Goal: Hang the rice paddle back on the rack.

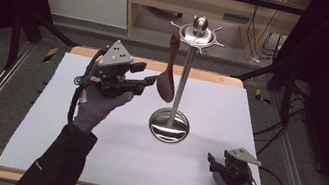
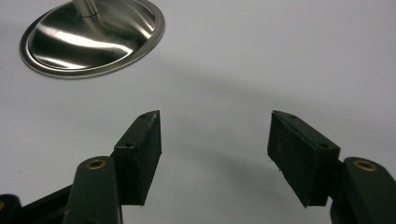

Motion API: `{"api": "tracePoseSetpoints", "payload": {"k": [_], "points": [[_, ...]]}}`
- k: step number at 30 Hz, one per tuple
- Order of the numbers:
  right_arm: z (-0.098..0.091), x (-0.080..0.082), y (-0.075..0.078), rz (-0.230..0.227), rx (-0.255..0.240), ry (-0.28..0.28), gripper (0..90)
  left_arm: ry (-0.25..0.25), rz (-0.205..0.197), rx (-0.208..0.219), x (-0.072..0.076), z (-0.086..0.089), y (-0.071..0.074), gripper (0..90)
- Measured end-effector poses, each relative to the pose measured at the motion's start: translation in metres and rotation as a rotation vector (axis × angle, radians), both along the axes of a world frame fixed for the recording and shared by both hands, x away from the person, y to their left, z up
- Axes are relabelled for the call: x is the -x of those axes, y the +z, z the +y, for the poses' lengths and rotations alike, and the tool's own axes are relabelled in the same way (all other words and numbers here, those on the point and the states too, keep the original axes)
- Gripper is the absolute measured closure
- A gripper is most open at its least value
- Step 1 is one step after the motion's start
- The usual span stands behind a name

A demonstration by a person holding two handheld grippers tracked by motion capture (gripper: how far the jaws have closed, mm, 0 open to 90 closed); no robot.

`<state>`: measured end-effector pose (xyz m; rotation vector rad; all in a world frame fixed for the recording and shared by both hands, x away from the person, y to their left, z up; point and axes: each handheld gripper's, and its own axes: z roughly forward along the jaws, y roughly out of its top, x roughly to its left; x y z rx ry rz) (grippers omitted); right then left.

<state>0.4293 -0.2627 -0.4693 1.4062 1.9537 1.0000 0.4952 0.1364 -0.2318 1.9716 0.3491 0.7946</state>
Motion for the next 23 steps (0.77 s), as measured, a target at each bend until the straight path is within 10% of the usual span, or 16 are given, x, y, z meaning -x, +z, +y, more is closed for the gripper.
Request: {"api": "tracePoseSetpoints", "payload": {"k": [1, 2, 23], "points": [[0.000, 0.000, 0.000, 0.000, 0.000, 0.000, 35.2, 0.000, 0.000, 0.000, 0.000, 0.000, 0.000, 47.8], [0.000, 0.000, 0.000, 0.001, -0.002, 0.001, 34.9, 0.141, 0.247, 0.259, 0.023, -0.007, -0.020, 47.2], [0.001, 0.001, -0.002, 0.012, 0.003, 0.000, 32.7, 0.265, 0.337, 0.243, 0.045, 0.055, -0.119, 42.8]]}}
